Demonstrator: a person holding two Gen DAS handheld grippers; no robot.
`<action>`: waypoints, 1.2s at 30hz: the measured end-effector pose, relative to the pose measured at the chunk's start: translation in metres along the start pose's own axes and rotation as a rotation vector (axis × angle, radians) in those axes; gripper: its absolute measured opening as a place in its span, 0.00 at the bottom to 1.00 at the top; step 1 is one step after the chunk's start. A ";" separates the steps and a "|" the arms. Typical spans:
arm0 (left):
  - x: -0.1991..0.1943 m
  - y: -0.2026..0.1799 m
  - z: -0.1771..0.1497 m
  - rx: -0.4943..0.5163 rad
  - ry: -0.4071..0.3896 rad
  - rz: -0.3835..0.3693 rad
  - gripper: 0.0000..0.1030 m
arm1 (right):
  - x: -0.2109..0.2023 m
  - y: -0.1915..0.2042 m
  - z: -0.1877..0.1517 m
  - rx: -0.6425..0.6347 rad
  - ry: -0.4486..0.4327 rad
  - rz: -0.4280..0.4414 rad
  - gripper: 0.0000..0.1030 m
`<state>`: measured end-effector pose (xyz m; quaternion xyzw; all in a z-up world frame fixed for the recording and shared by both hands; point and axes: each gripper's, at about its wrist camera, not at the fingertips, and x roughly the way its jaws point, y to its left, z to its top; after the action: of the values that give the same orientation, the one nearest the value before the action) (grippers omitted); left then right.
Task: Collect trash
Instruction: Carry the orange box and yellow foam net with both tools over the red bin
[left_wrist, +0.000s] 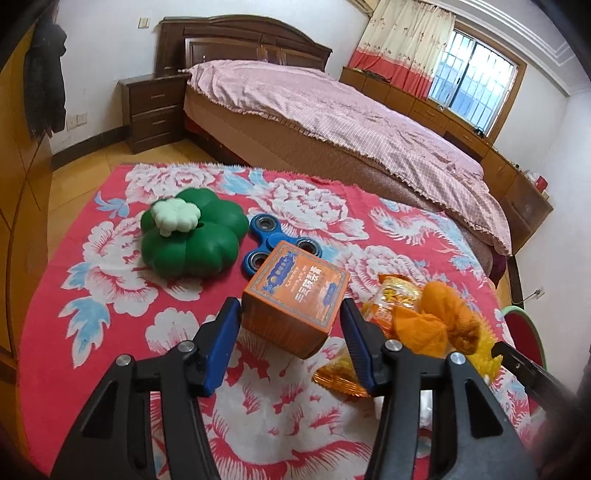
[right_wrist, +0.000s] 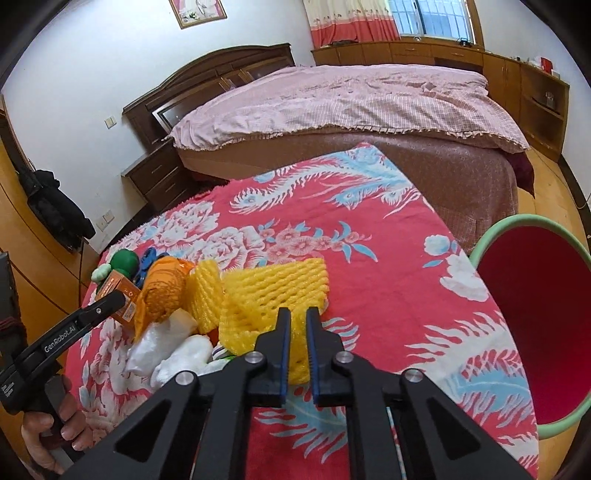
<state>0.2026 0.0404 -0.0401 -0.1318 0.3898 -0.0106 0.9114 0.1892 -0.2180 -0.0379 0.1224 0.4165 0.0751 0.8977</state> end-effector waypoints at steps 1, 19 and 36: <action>-0.004 -0.001 0.000 0.006 -0.007 0.001 0.54 | -0.002 -0.001 0.000 0.003 -0.003 0.002 0.09; -0.065 -0.026 -0.014 -0.003 -0.053 -0.078 0.54 | -0.076 -0.019 -0.004 0.060 -0.141 0.026 0.08; -0.103 -0.112 -0.037 0.130 -0.038 -0.209 0.54 | -0.145 -0.073 -0.021 0.170 -0.262 0.012 0.08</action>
<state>0.1137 -0.0640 0.0365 -0.1123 0.3549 -0.1282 0.9193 0.0824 -0.3194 0.0346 0.2092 0.3001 0.0282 0.9303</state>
